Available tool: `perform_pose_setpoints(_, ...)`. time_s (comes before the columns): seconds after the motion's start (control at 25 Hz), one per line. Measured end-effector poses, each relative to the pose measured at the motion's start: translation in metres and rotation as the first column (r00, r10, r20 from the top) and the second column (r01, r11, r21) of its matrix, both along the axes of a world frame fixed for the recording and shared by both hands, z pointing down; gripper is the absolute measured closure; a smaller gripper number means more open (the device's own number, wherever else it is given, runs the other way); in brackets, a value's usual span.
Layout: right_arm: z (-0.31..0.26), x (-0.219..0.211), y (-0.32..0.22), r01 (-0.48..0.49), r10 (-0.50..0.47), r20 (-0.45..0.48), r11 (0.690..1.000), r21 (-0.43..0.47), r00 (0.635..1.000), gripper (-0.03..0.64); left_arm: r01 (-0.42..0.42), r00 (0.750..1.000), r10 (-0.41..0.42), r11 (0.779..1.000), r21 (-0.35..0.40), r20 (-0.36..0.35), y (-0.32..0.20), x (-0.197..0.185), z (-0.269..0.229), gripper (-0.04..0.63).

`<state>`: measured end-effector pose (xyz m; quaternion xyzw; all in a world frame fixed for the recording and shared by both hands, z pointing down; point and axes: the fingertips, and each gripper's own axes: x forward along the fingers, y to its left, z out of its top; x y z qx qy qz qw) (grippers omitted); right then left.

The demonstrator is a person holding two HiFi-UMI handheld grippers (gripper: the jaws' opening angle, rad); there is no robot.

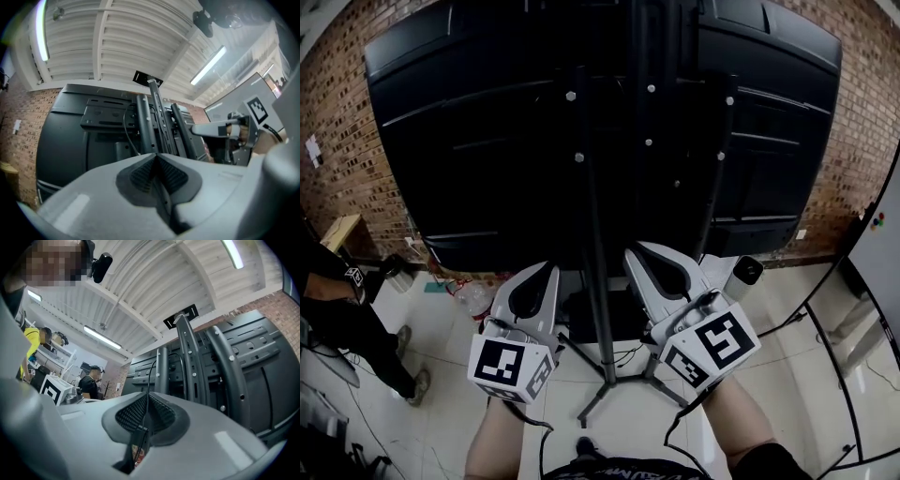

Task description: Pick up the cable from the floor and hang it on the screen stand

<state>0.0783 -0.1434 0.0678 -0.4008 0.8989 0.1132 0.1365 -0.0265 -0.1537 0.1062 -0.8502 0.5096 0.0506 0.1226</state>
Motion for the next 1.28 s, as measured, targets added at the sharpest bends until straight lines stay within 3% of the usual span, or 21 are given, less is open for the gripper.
perform_pose_setpoints(0.4,0.066,-0.01,0.045,0.057,-0.058,-0.017,0.996,-0.072,0.998,0.609,0.014,1.0,-0.015,1.0,-0.027,-0.019,0.043,0.014,0.044,0.591)
perform_pose_setpoints(0.88,0.152,-0.007,0.066,0.032,-0.055,-0.118,0.983,-0.183,0.991,0.609,0.046,0.999,-0.05,0.989,-0.143,-0.021,0.079,0.037,0.116,0.591)
perform_pose_setpoints(1.08,0.178,-0.007,0.073,0.024,-0.059,-0.136,0.969,-0.248,0.989,0.609,0.035,0.998,-0.048,0.972,-0.23,-0.05,0.091,0.042,0.149,0.591)
perform_pose_setpoints(1.28,0.188,-0.007,0.08,0.041,-0.081,-0.138,0.961,-0.275,0.987,0.609,0.053,0.995,-0.07,0.972,-0.23,-0.065,0.096,0.041,0.156,0.591)
